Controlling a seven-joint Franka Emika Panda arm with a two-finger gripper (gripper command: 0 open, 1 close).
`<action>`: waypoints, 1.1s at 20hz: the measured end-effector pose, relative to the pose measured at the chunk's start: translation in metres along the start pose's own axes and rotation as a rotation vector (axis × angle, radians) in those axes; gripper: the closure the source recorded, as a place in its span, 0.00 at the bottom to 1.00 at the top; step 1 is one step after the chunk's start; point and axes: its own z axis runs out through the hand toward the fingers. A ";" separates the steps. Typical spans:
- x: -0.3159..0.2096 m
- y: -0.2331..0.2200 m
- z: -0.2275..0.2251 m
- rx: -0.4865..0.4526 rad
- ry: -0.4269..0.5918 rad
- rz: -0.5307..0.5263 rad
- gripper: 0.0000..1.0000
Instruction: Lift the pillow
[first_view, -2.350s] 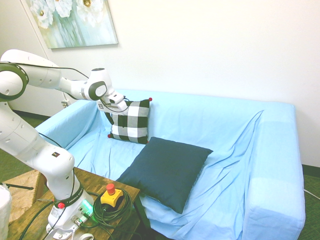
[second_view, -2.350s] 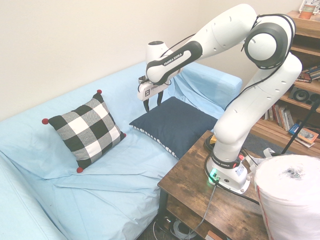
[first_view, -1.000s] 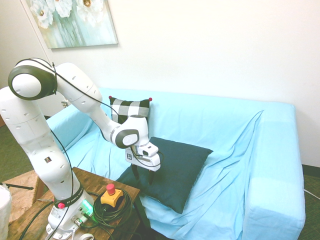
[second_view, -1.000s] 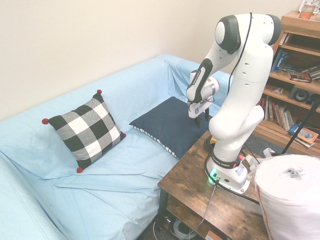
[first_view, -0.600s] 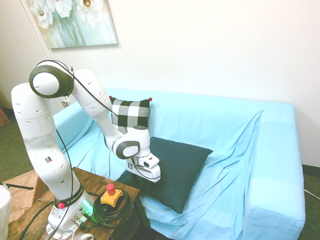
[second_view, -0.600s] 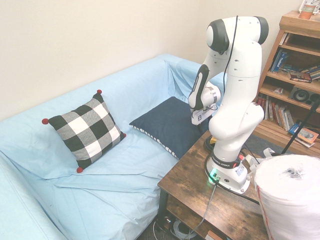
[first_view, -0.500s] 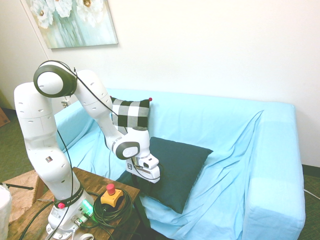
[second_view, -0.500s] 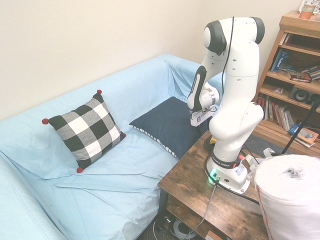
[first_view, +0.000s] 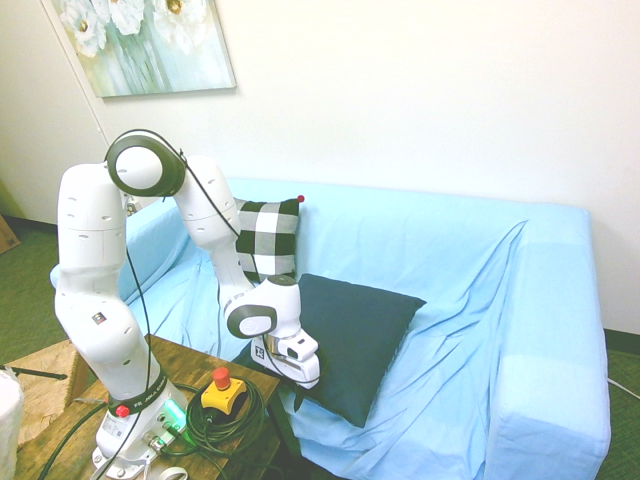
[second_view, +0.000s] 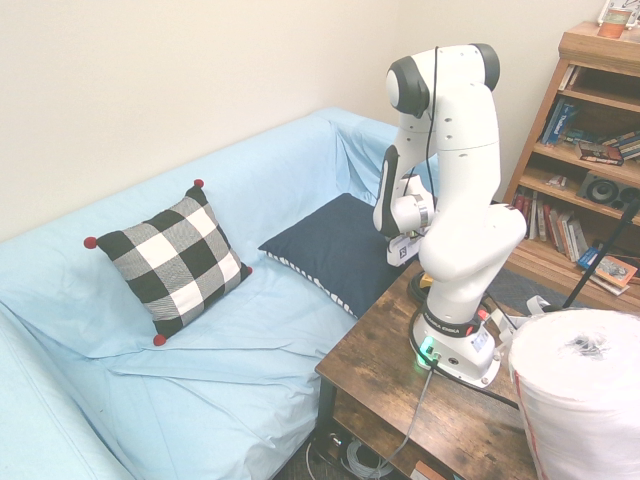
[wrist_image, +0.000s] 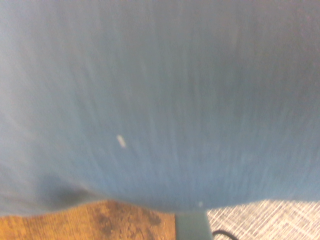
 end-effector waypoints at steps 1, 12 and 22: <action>-0.001 -0.001 0.002 0.000 0.000 0.000 0.00; 0.010 -0.041 0.018 0.011 0.026 -0.013 0.00; 0.028 -0.078 -0.028 0.062 0.092 -0.030 0.00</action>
